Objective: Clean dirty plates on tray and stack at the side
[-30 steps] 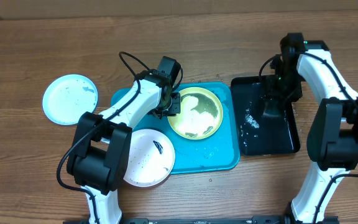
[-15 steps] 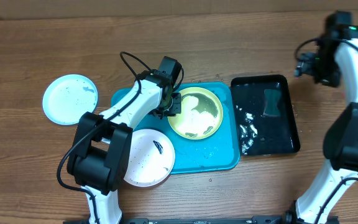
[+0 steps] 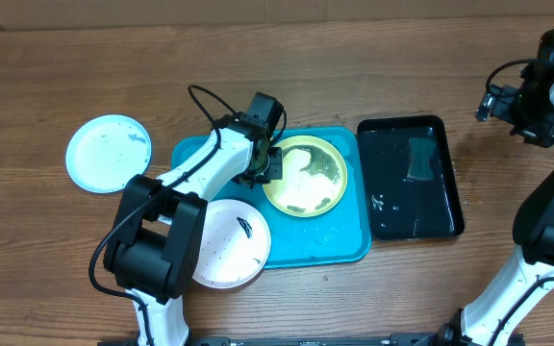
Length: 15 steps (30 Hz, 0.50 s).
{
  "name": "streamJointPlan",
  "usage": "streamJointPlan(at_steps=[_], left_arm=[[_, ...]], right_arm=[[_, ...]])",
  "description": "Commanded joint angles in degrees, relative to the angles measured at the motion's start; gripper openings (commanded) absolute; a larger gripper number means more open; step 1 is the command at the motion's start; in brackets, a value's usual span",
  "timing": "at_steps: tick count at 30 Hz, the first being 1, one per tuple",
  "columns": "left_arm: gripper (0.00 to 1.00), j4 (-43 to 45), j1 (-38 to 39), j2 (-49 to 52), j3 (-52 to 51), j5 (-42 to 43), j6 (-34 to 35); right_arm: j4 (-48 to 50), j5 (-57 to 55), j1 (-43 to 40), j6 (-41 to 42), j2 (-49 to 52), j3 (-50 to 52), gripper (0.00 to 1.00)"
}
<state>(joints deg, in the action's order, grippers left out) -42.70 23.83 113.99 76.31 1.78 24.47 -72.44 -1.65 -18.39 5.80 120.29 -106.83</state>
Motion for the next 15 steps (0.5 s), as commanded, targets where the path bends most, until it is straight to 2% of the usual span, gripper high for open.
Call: streamJointPlan(at_steps=[1,15], left_arm=[[0.04,-0.7,0.3,0.1,-0.3,-0.3,-1.0],[0.04,-13.4,-4.0,-0.2,23.0,-0.5,-3.3]], right_arm=[[0.2,0.4,-0.1,0.2,-1.2,0.0,1.0],[0.2,0.4,-0.1,0.2,-1.2,0.0,1.0]])
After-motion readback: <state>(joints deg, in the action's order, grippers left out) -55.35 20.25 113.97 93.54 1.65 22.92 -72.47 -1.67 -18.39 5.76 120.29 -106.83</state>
